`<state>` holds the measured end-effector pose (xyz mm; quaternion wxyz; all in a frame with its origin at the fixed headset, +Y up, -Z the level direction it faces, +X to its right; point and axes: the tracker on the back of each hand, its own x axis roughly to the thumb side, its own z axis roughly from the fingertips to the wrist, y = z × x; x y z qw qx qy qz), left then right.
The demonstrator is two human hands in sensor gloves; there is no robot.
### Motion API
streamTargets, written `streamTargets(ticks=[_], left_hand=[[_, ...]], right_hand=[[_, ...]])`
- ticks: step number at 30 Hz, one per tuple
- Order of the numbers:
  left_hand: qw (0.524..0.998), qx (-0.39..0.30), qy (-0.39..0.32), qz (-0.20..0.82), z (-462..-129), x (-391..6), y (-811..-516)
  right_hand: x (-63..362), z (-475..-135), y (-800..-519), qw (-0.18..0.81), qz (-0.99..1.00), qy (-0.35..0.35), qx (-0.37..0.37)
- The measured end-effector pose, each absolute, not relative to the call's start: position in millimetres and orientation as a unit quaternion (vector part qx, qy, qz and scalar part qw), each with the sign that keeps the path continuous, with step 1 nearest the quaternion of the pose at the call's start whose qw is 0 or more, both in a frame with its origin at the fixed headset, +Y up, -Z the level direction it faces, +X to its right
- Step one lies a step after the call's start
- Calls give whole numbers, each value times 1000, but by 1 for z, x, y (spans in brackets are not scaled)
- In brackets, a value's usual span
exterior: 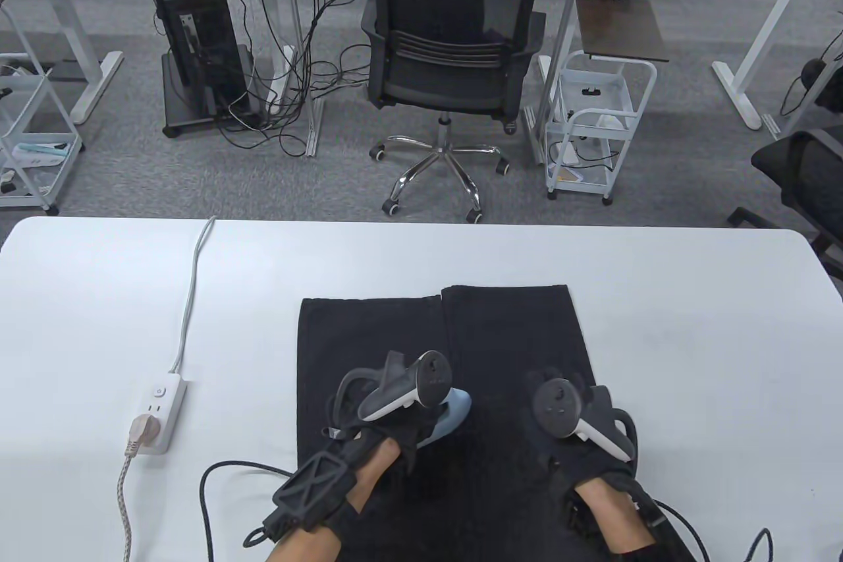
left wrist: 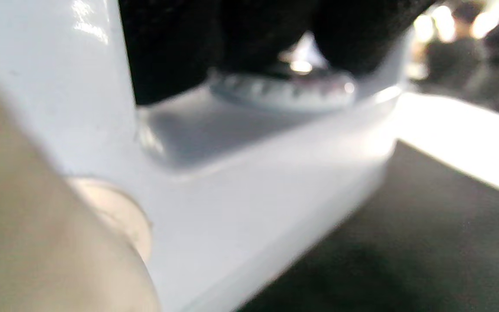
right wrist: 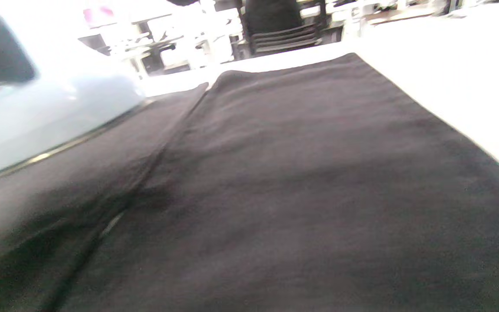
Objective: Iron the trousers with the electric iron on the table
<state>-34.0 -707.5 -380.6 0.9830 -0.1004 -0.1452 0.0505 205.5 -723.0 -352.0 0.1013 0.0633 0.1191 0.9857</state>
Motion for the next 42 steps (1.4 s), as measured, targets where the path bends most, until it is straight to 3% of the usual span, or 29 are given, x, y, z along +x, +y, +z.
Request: streamTargets(ticks=[6,14,16,19,31,35,42], left_hand=[[973,-94,-205,50,-363,42,-697],[961,-134,-241,6,-351,120,-755],[961,-143,-236,-16,-357,126,-760],[966,-128,-221,-28,-373,126,-761],[983,-139,-120,-21,-498,100,-760],[984,-149,-93,-6,-509,96,-760],[984,-144,-109,-13,-492,100,-760]], right_hand=[[260,-351,-740,91,987,134,16],[296,-346,-811,93,972,217,-19],[295,-347,-821,109,959,262,-15],[292,-350,-824,79,960,268,-14],[290,-354,-822,99,943,317,-9],[290,-354,-822,102,941,323,-7],[292,-356,-822,117,937,329,-7]])
